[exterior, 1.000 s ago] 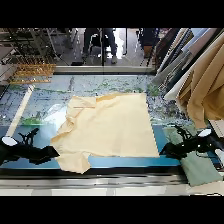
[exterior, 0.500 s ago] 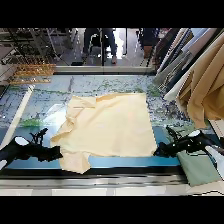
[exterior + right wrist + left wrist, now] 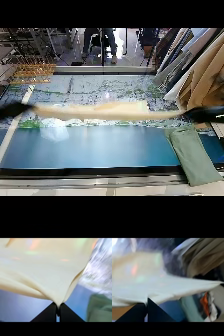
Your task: Fold the clothes and pants, and hang the long-sleeved shirts on hangers.
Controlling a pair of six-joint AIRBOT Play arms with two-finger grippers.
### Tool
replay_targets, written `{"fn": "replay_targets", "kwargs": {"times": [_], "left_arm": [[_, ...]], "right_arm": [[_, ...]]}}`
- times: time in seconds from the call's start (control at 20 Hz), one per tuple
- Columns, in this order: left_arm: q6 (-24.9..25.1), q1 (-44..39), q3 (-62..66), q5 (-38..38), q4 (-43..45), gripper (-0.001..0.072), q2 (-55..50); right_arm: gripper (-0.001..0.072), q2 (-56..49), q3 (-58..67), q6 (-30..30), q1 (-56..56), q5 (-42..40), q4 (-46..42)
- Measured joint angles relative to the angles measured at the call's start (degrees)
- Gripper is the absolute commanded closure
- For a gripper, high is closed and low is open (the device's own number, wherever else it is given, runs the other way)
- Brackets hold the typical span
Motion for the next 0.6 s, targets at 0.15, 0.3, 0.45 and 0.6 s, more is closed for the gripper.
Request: {"fn": "replay_targets", "kwargs": {"times": [0.15,0.3,0.45,0.6], "left_arm": [[2.0,7.3,14.8,5.2,-26.6,0.0703,3.4],[5.2,14.1,25.1,9.3,-47.6,0.0703,5.0],[7.3,19.0,29.8,9.3,-51.3,0.0703,6.0],[5.6,20.9,30.8,8.3,-35.8,0.0702,6.0]], "right_arm": [[0.0697,10.3,16.5,1.8,0.0,-8.9,-4.3],[0.0697,15.3,28.7,2.6,0.0,-16.2,-5.4],[0.0696,16.2,33.5,2.9,0.0,-18.1,-4.2],[0.0697,13.9,31.5,3.1,0.0,-17.5,-0.2]]}}
